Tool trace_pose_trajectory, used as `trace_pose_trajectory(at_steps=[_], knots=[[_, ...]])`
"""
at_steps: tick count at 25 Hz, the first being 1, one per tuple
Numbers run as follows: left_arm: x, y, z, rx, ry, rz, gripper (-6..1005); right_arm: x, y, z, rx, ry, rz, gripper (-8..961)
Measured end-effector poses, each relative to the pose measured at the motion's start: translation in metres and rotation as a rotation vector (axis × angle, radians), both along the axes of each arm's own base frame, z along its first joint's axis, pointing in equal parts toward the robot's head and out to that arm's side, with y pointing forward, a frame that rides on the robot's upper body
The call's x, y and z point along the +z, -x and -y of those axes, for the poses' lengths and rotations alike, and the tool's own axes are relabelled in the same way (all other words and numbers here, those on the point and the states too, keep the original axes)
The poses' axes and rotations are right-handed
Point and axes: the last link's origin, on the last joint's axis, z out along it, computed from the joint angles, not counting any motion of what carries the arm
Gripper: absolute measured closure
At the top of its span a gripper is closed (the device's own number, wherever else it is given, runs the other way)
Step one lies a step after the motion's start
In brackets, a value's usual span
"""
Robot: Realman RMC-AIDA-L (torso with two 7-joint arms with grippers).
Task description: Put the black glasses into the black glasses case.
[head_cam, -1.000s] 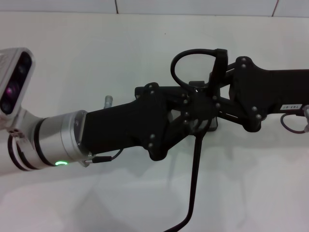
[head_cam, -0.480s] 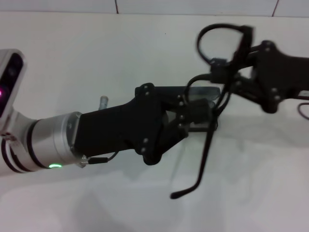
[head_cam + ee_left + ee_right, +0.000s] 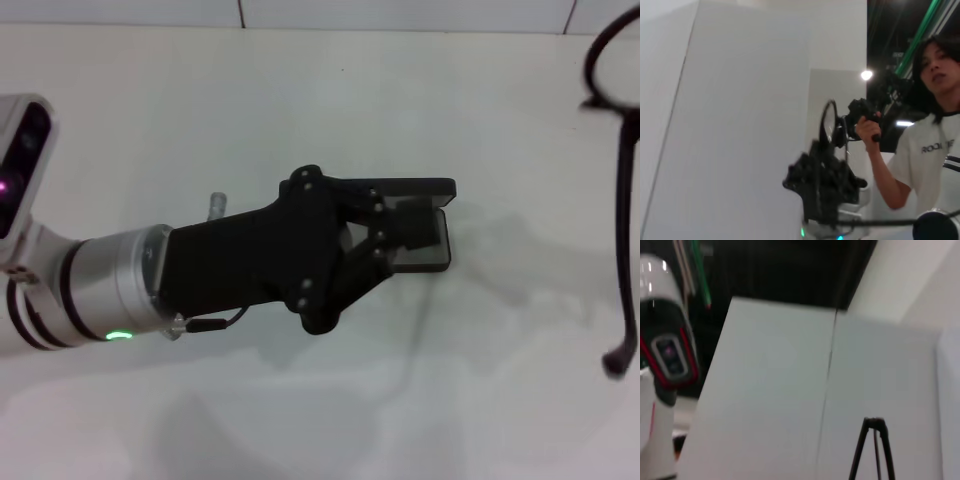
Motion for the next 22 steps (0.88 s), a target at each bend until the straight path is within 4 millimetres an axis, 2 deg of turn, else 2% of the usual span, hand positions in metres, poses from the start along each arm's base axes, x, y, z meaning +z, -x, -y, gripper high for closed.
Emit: trace_pose_trajectory(at_steps=[4, 9, 15, 22], knots=[[-0.006, -0.009, 0.001, -0.055, 0.031, -0.016, 953, -0.002, -0.002, -0.002, -0.022, -0.076, -0.102, 851], [-0.014, -0.018, 0.005, -0.134, 0.04, -0.035, 953, -0.039, 0.006, -0.031, -0.115, -0.073, -0.161, 851], [-0.013, -0.018, 0.006, -0.126, -0.011, 0.002, 953, -0.079, 0.02, -0.045, -0.136, -0.052, -0.053, 851], [-0.008, -0.015, 0.008, -0.084, -0.071, 0.061, 953, -0.103, 0.024, -0.051, -0.149, -0.01, 0.057, 851]])
